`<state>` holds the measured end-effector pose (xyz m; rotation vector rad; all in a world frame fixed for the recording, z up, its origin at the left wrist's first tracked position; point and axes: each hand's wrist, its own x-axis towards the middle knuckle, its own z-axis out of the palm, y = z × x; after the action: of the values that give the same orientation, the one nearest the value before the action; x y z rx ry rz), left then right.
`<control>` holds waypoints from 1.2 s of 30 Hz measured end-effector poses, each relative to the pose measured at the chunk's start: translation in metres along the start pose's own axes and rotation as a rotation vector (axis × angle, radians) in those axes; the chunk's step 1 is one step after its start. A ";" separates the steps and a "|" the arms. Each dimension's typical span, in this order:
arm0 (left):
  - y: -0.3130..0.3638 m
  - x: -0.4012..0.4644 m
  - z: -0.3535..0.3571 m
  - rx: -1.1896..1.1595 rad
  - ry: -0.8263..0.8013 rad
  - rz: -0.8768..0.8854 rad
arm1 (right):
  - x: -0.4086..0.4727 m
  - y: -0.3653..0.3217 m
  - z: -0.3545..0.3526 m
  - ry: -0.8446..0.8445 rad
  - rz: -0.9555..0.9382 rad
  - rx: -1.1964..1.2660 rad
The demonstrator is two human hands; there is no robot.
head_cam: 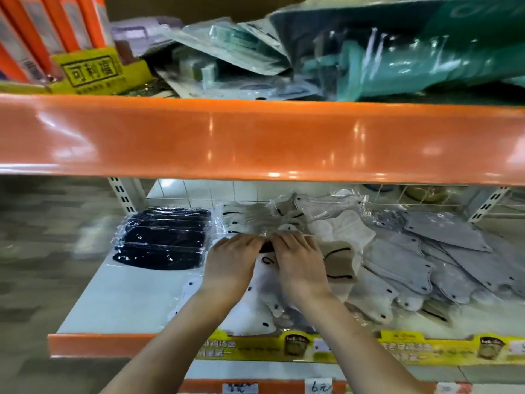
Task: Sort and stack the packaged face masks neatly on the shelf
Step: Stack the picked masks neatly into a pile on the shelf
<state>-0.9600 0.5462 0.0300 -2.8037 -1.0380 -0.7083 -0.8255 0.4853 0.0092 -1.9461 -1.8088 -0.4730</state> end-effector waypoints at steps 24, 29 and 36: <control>-0.171 -0.085 0.003 0.110 -0.096 -0.311 | 0.049 -0.168 0.090 -0.328 -0.061 0.224; -0.182 -0.102 0.015 0.189 -0.233 -0.357 | 0.035 -0.170 0.113 -0.415 -0.014 0.142; -0.195 -0.090 0.007 0.203 -0.156 -0.421 | 0.049 -0.189 0.114 -0.247 0.034 0.071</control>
<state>-1.1403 0.6433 -0.0340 -2.5216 -1.6536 -0.3844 -1.0145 0.5966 -0.0451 -2.0576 -1.9071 -0.1601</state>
